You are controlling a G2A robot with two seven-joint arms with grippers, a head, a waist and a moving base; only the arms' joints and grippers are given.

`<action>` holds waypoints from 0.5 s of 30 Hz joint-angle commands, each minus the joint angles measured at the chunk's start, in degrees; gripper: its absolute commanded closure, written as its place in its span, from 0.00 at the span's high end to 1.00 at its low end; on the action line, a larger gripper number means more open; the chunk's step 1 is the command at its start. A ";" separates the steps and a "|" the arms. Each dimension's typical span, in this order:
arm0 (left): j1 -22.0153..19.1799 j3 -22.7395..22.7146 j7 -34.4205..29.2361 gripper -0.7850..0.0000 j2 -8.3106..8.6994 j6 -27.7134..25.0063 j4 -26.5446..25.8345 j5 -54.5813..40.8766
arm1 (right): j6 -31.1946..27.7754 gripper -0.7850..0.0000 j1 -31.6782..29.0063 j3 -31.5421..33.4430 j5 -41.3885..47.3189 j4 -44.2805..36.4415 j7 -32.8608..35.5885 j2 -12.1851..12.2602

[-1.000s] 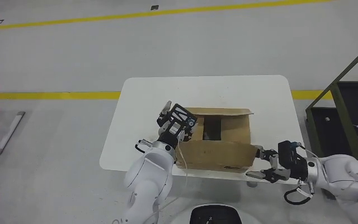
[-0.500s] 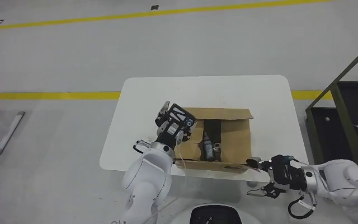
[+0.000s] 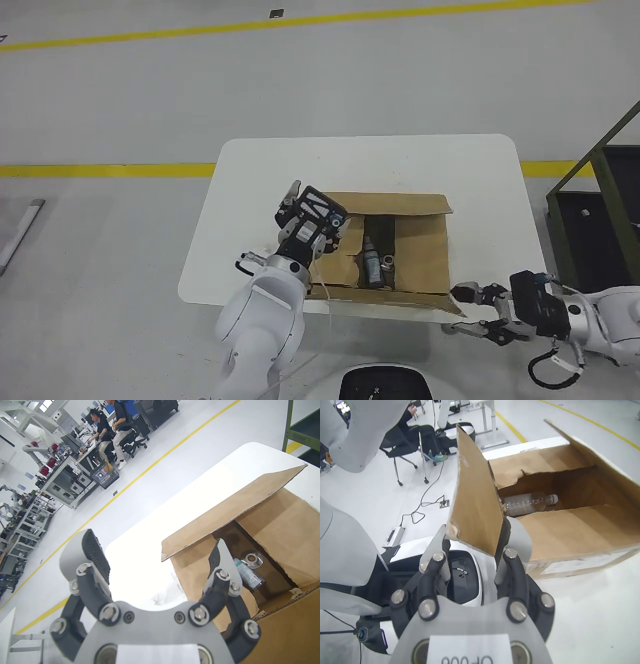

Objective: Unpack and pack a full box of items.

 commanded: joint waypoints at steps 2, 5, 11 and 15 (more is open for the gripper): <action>0.07 0.00 -0.02 1.00 0.07 0.06 -0.07 0.03 | 0.00 0.93 -2.40 3.20 0.56 0.72 -5.81 1.02; 0.10 0.15 -0.06 1.00 0.13 -0.07 -0.18 0.03 | 0.00 0.76 -5.00 6.29 0.82 1.79 -12.73 1.80; 0.07 0.28 0.00 1.00 0.24 -0.06 -0.24 -0.01 | 0.00 0.00 -7.17 7.43 3.17 5.04 -18.44 2.48; 0.04 0.37 -0.05 1.00 0.30 0.17 -0.24 0.02 | 3.59 0.00 -4.69 3.60 7.77 4.99 -14.38 2.03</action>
